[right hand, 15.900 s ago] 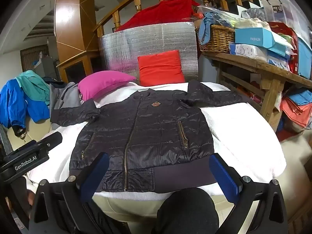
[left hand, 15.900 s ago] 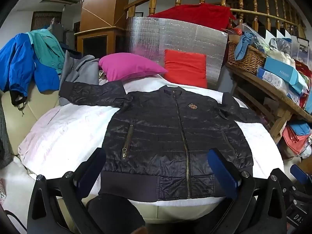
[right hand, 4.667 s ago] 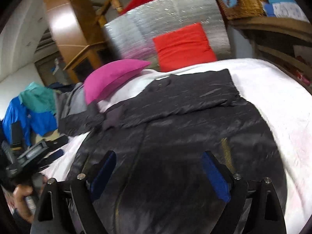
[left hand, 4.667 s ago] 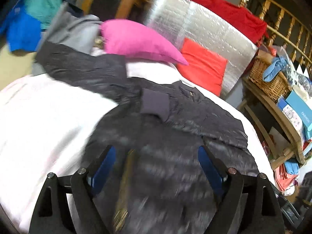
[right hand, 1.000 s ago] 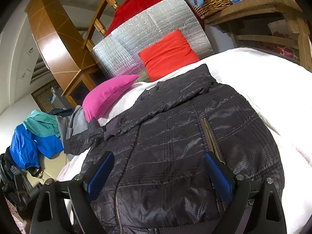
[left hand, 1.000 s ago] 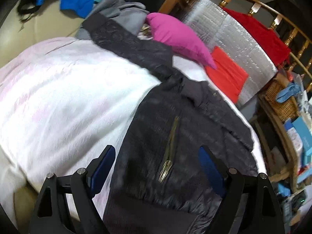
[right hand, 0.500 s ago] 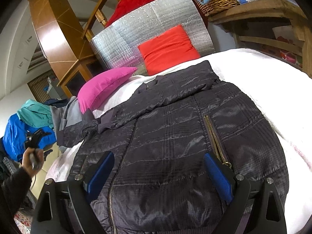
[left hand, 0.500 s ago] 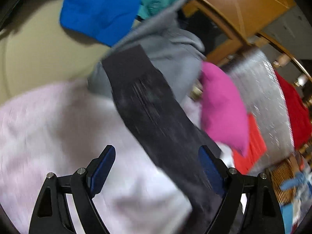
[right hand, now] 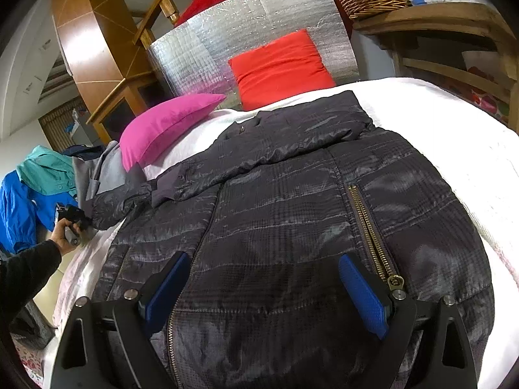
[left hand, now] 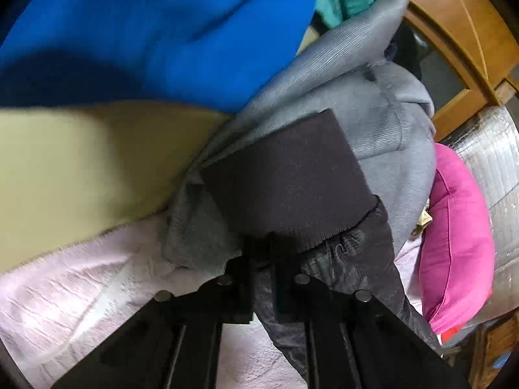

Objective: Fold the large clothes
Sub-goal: 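Grasp the ribbed cuff of the other sleeve with the left tool, then lift the sleeve and carry it across the jacket body with the left tool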

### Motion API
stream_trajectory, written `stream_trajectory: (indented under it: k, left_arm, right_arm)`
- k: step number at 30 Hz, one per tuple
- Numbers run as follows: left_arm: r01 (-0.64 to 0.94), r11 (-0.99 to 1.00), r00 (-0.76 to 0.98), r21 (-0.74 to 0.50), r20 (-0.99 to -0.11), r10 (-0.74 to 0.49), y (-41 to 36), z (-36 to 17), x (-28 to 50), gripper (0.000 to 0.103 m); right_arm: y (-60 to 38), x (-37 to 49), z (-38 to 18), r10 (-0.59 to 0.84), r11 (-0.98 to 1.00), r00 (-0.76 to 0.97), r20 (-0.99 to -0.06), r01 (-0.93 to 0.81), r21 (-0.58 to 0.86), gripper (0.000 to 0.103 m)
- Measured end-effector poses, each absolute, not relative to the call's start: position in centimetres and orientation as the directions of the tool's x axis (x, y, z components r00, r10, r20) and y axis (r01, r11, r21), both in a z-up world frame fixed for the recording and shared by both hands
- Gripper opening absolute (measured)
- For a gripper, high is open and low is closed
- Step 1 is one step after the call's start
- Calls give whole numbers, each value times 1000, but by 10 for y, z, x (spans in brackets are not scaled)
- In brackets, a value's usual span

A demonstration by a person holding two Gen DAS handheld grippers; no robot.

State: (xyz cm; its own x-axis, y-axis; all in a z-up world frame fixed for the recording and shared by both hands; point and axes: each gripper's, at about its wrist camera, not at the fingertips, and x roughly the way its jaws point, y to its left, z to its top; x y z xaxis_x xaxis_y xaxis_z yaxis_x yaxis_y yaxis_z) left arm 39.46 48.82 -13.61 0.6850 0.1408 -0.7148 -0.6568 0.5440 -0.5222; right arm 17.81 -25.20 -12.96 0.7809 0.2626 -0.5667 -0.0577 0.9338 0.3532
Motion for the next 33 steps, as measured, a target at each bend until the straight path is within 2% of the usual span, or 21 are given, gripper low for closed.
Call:
stream_trajectory:
  k: [3,11,17,19,20,21,22,24,26,28,30,33]
  left_arm:
    - [-635,597,699,-491,-694,173,476,-114,383,5]
    - [-463,830,796,-312,-557,235,397,7,351,1]
    - [-277,941,875,-195,-455,164,306,84,344,1]
    - [-238,945,887,-224,-446,118,283,95,344,1]
    - [-218,935,891,-278,-449,74,275,95,340,2]
    - [-211,927,888,-310,-458,49,272,91,344,14]
    - [-210,915,881,-345,-472,24,272,83,339,49]
    - [-269,883,868,-385,-494,49,281,61,324,91]
    - [-369,829,855,-421,-504,125,306,25,302,91]
    - [-470,754,804,-459,-575,151,340,-16,288,91]
    - [-564,618,760,-548,-637,129,382,-65,269,90]
    - [-649,369,738,-665,-669,91,430,-131,233,90]
  right_arm:
    - [-254,177,-129,267,930,785,-558,-59,362,95]
    - [-261,170,-125,297,911,801,-520,-76,405,95]
    - [-272,164,-122,323,885,812,-486,-78,459,95]
    - [-276,163,-122,337,872,814,-473,-79,484,95]
    - [-278,163,-123,344,865,813,-469,-80,496,95]
    - [-280,162,-122,350,860,813,-466,-81,505,95]
    - [-282,161,-122,354,856,814,-461,-82,511,95]
    - [-286,158,-122,365,845,817,-447,-88,528,95]
    - [-290,157,-122,367,837,820,-439,-86,540,95]
    - [-294,158,-124,377,820,820,-431,-79,566,95]
    - [-294,161,-125,380,814,816,-435,-72,576,95]
    - [-290,162,-124,372,825,817,-440,-75,560,95]
